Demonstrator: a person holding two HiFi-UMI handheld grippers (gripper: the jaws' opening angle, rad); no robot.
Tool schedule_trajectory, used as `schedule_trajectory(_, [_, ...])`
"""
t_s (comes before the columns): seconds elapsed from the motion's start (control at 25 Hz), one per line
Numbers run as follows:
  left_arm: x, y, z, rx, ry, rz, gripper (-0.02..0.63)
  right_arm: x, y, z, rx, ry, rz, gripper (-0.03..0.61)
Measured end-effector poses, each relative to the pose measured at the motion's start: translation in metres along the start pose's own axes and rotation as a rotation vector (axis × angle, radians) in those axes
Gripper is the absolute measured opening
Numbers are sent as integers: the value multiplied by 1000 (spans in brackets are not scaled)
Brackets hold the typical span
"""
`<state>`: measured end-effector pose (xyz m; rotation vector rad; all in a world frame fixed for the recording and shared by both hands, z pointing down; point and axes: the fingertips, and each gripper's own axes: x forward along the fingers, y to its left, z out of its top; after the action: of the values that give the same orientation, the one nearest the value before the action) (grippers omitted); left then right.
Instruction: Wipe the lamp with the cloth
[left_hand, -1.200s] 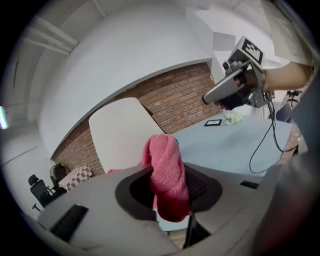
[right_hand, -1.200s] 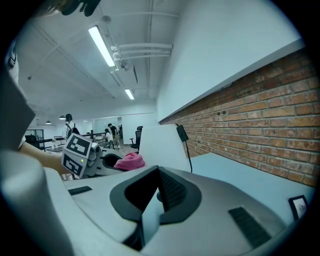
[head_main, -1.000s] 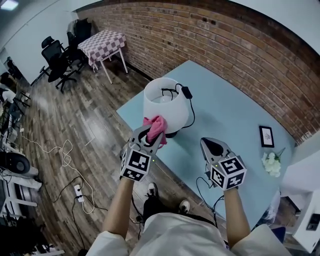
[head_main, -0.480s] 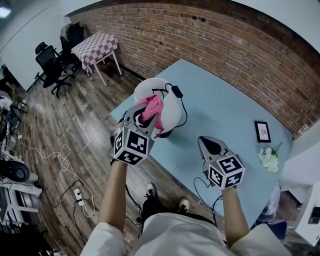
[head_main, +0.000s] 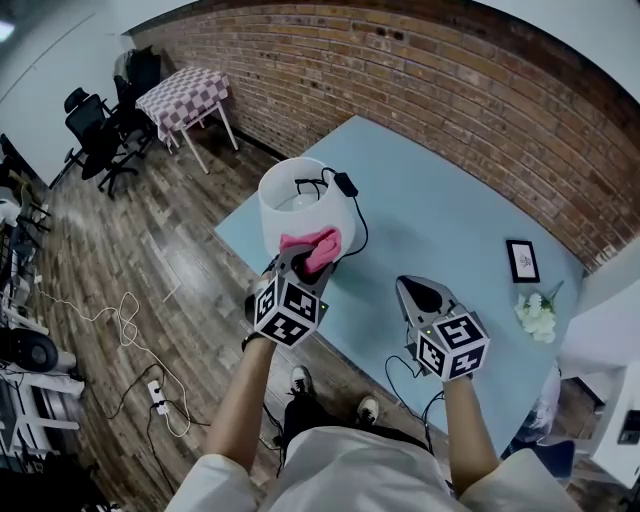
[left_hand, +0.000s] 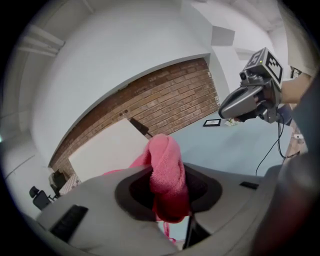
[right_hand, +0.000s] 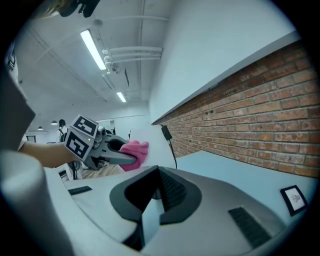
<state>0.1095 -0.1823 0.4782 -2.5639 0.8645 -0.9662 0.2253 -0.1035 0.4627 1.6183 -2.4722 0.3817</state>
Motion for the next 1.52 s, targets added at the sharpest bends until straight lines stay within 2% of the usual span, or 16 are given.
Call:
schedule_trajectory(0.24, [20, -24, -13, -67, 41, -68, 143, -2, -6, -2, 16, 0, -5, 20])
schedule_trajectory(0.36, [18, -28, 3, -116, -12, -92, 144, -7, -12, 0, 19, -7, -10, 20])
schedule_trajectory(0.44, [8, -17, 28, -171, -95, -52, 144, -12, -18, 3, 20, -14, -18, 20])
schedule_trajectory(0.52, [-6, 5, 56, -215, -177, 34, 144, -18, -22, 8, 24, -23, -23, 20])
schedule_trajectory(0.64, [-21, 39, 93, -228, -238, 168, 144, -30, -26, 16, 30, -41, -25, 20])
schedule_trajectory(0.72, [-14, 59, 102, -235, -204, 227, 144, -38, -28, 23, 32, -53, -25, 20])
schedule_trajectory(0.84, [6, 76, 96, -254, -111, 300, 144, -47, -31, 24, 40, -59, -22, 20])
schedule_trajectory(1.0, [20, 72, 101, -212, -48, 351, 144, -49, -38, 22, 49, -57, -16, 20])
schedule_trajectory(1.2, [37, 49, 95, -146, 21, 338, 144, -49, -44, 23, 68, -64, -13, 20])
schedule_trajectory(1.4, [55, 33, 82, -158, 57, 299, 144, -48, -44, 26, 68, -68, -3, 19])
schedule_trajectory(1.52, [65, 18, 73, -186, 77, 244, 144, -50, -42, 22, 75, -61, -4, 20])
